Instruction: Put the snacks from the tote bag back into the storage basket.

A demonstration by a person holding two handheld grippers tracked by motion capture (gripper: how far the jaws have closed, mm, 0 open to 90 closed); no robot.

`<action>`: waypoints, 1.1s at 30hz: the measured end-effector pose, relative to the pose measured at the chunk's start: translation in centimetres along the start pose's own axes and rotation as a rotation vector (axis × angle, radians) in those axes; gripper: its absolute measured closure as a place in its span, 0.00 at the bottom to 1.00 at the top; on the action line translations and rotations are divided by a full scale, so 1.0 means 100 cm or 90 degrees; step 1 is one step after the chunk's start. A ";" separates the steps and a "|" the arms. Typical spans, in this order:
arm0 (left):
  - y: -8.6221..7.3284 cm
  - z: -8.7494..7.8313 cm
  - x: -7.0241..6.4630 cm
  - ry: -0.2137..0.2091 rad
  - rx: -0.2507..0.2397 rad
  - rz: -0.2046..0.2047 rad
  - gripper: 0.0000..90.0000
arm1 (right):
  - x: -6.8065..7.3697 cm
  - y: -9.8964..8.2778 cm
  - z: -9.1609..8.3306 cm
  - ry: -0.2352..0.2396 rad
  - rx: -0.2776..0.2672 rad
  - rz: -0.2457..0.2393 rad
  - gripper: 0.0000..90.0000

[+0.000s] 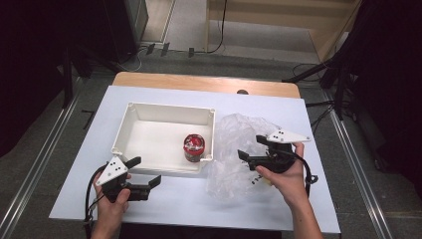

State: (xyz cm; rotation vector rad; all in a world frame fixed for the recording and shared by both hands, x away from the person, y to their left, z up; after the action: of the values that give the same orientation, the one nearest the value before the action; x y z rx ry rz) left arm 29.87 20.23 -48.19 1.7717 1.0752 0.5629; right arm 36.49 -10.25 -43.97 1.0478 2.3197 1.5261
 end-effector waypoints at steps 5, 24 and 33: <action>0.000 0.000 0.000 0.000 0.000 -0.001 0.03 | -0.007 -0.010 -0.012 -0.009 -0.008 0.015 0.17; -0.001 0.000 0.002 0.005 0.001 -0.007 0.04 | -0.032 -0.050 -0.049 -0.049 -0.038 0.064 0.17; -0.001 0.000 0.004 0.005 -0.002 -0.008 0.04 | -0.042 -0.067 -0.065 -0.071 -0.059 0.085 0.17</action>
State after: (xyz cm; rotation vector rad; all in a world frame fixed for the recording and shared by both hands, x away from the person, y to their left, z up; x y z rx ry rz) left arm 30.04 20.58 -48.32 1.7604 1.0896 0.5647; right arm 33.29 -19.23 -47.66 1.2517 2.1230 1.5604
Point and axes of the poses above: each handheld gripper's, and its own axes: z roughly forward along the jaws, y roughly out of its top, x roughly to its left, the point moved 10 cm from there along z, roughly forward along the jaws, and after that the axes turned 8 degrees about y, right-handed, at the moved point
